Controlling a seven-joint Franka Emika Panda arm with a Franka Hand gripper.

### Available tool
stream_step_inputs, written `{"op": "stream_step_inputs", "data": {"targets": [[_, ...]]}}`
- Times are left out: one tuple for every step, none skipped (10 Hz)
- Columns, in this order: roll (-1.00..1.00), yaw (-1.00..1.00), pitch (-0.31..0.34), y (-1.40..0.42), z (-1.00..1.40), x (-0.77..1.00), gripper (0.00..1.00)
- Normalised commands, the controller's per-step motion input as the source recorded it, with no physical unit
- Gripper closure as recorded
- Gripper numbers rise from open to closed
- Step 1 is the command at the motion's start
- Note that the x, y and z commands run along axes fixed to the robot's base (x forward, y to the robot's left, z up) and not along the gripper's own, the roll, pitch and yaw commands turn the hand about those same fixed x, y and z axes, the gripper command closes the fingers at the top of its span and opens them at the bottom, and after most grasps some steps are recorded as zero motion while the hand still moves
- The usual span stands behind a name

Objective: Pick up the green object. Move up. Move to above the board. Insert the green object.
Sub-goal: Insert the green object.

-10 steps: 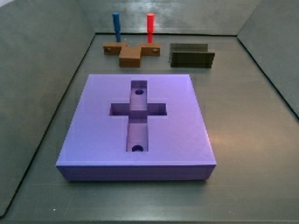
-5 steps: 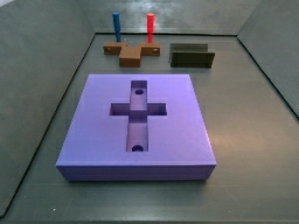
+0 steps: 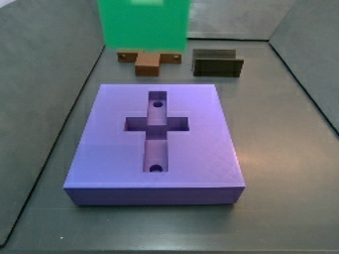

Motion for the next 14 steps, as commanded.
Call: {"op": "stream_step_inputs", "data": {"targets": [[0.13, 0.07, -0.071, -0.22, -0.95, 0.32, 1.0], [0.16, 0.15, -0.087, -0.27, -0.89, 0.3, 1.0], [0.16, 0.13, -0.101, -0.28, -0.86, 0.33, 1.0], [0.18, 0.14, -0.113, -0.27, -0.81, 0.29, 1.0], [0.2, 0.11, -0.113, -0.26, -0.77, 0.29, 1.0], [0.08, 0.0, -0.11, -0.19, -0.53, 0.06, 1.0], [-0.02, 0.03, -0.034, 0.0, -0.19, 0.0, 1.0], [0.0, 0.16, -0.141, 0.11, -0.15, -0.23, 1.0], [-0.05, 0.17, -0.151, 0.07, -0.1, -0.22, 1.0], [-0.11, 0.15, -0.19, 0.08, -0.07, -0.33, 1.0], [-0.17, 0.15, -0.21, 0.02, -0.05, -0.32, 1.0], [-0.2, 0.1, -0.193, 0.0, -0.05, -0.15, 1.0], [-0.17, 0.01, -0.116, 0.0, -0.02, 0.0, 1.0], [-0.13, 0.0, -0.086, 0.0, -0.04, 0.0, 1.0]]}}
